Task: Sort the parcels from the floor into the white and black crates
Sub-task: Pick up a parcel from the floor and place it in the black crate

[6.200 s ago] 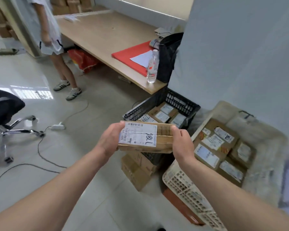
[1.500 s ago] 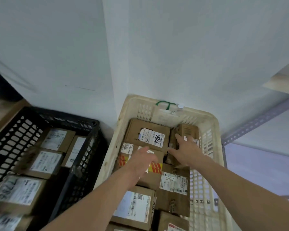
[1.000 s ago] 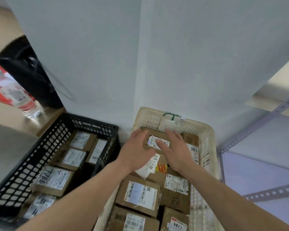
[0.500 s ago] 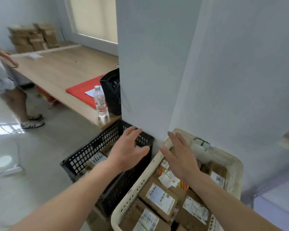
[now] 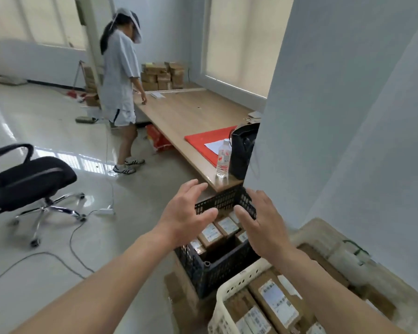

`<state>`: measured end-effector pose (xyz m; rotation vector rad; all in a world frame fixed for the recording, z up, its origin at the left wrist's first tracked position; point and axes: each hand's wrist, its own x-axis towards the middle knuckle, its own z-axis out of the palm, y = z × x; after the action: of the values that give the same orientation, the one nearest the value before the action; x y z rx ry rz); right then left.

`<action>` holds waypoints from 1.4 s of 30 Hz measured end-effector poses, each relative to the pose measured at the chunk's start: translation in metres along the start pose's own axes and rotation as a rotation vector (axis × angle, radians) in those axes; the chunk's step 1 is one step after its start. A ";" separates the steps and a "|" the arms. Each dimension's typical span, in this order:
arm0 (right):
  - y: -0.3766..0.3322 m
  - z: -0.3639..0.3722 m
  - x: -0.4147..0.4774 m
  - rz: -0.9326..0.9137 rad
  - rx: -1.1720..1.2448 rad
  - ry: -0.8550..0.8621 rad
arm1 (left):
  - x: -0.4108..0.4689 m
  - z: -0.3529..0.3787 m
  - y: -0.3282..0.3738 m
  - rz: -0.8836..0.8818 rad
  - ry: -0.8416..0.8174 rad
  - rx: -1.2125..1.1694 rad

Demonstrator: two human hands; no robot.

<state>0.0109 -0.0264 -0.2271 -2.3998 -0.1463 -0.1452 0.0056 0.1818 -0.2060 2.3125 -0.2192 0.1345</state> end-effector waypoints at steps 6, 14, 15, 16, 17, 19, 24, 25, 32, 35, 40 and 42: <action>-0.082 0.056 -0.007 -0.150 0.025 -0.055 | -0.060 -0.073 -0.051 -0.087 0.129 0.023; -0.213 0.164 -0.049 -0.282 0.074 -0.208 | -0.175 -0.187 -0.137 -0.288 0.316 0.055; -0.226 0.177 -0.055 -0.309 0.076 -0.227 | -0.190 -0.200 -0.145 -0.312 0.337 0.063; -0.240 0.191 -0.061 -0.333 0.078 -0.244 | -0.205 -0.212 -0.153 -0.337 0.358 0.067; -0.253 0.204 -0.067 -0.358 0.083 -0.262 | -0.222 -0.224 -0.161 -0.361 0.383 0.068; -0.281 0.230 -0.081 -0.407 0.097 -0.305 | -0.256 -0.247 -0.176 -0.405 0.440 0.078; -0.351 0.284 -0.120 -0.546 0.139 -0.438 | -0.340 -0.292 -0.211 -0.548 0.604 0.118; -0.363 0.293 -0.128 -0.574 0.148 -0.469 | -0.357 -0.299 -0.216 -0.583 0.635 0.121; -0.429 0.350 -0.167 -0.748 0.161 -0.702 | -0.447 -0.321 -0.220 -0.819 0.819 0.160; -0.448 0.369 -0.181 -0.825 0.172 -0.794 | -0.476 -0.321 -0.214 -0.909 0.899 0.160; -0.463 0.391 -0.200 -0.971 0.183 -0.903 | -0.508 -0.309 -0.212 -1.033 1.041 0.166; -0.467 0.397 -0.204 -0.995 0.200 -0.941 | -0.513 -0.303 -0.210 -1.074 1.078 0.172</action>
<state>-0.2327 0.5714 -0.2409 -1.7989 -1.6655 0.5306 -0.4632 0.6042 -0.2344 1.8873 1.5488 0.7966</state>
